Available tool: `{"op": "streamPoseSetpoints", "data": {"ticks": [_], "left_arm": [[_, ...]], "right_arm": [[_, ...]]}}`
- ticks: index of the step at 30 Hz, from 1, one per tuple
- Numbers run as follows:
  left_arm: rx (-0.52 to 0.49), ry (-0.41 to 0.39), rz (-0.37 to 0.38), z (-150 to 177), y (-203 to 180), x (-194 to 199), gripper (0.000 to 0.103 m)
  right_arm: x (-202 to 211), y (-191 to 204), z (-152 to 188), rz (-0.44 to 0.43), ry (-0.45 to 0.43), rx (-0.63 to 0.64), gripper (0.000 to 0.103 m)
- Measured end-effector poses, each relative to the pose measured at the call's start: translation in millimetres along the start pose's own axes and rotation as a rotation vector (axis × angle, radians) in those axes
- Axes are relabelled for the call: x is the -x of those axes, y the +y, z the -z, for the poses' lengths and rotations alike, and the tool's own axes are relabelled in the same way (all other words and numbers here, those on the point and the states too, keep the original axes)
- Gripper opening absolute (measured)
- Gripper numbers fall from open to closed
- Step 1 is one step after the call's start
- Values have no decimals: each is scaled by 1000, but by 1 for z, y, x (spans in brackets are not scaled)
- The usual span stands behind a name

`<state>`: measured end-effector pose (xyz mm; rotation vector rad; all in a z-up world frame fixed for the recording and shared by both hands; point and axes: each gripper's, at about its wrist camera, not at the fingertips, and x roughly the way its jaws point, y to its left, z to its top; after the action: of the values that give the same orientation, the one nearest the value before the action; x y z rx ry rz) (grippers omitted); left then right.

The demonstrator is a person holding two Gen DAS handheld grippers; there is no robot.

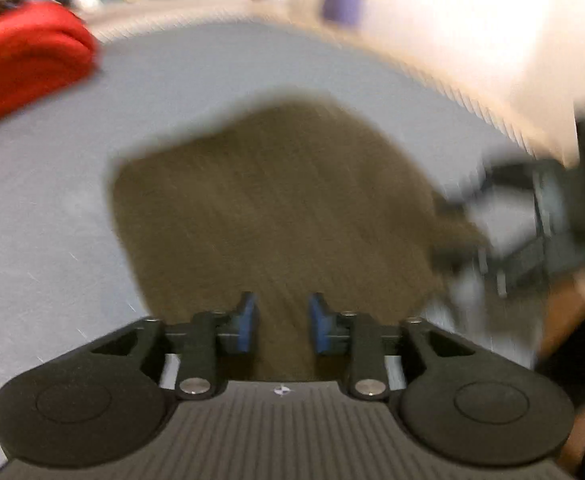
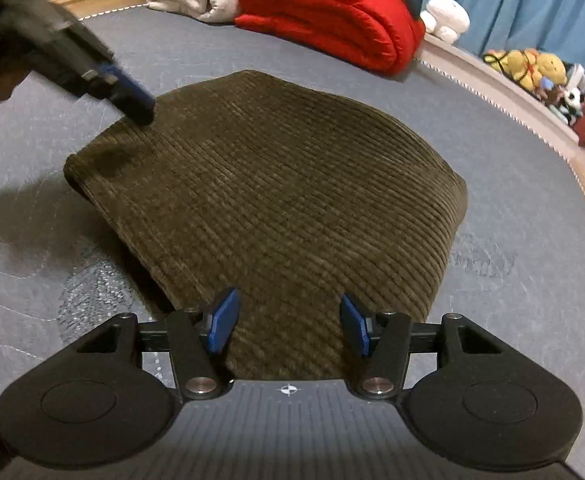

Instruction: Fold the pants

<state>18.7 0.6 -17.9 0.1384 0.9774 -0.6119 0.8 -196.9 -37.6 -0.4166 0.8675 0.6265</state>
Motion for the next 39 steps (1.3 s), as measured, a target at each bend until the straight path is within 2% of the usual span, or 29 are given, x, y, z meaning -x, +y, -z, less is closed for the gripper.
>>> {"op": "streamPoseSetpoints", "data": {"ticks": [1, 2, 3, 5, 6, 7, 8, 9, 10, 11, 12, 16, 19, 20, 22, 24, 25, 28, 32, 39], "left_arm": [[-70, 36, -25, 9, -9, -9, 42], [-113, 31, -44, 13, -15, -10, 42], [-121, 20, -54, 14, -17, -7, 42], [-64, -5, -71, 9, -13, 5, 43], [-35, -32, -94, 7, -12, 14, 49], [-10, -61, -116, 3, -10, 19, 67], [34, -98, -145, 0, -11, 29, 78], [90, -133, -175, -4, -13, 38, 93], [150, -173, -210, -9, -18, 48, 95], [193, -194, -238, -13, -22, 54, 96], [231, -207, -269, -16, -27, 60, 101], [318, -246, -399, -16, -53, 73, 103], [371, -240, -413, -10, -56, 66, 103], [395, -216, -425, -4, -53, 58, 103], [456, -136, -424, -2, -47, 49, 103], [482, -137, -382, 0, -40, 48, 103], [476, -142, -396, 2, -38, 48, 103], [478, -108, -470, 1, -30, 38, 103], [522, -76, -453, 3, -22, 33, 103], [499, -70, -457, -2, -27, 31, 103]], "right_arm": [[0, 0, 0, 1, 9, 15, 60], [0, 4, 2, 12, 19, 52, 60], [1, 9, 4, 19, 27, 80, 60], [5, 12, 2, 33, 37, 99, 59], [11, 9, 0, 35, 38, 70, 59], [18, 5, -6, 30, 29, 21, 60], [28, -1, -13, 19, 4, -50, 65], [37, -5, -16, 18, -23, -103, 75], [47, -9, -21, 28, -56, -163, 82], [59, -13, -28, 53, -96, -223, 93], [66, -15, -31, 73, -126, -262, 96], [93, -20, -36, 137, -204, -431, 102], [93, -23, -20, 155, -219, -545, 102], [87, -24, -12, 155, -219, -566, 102], [74, -25, 0, 159, -167, -617, 102], [65, -29, 4, 126, -128, -659, 102], [64, -29, 3, 113, -132, -649, 102], [61, -23, 1, 156, -134, -583, 102], [49, -26, 1, 145, -100, -592, 102], [43, -27, -5, 114, -69, -612, 102]]}}
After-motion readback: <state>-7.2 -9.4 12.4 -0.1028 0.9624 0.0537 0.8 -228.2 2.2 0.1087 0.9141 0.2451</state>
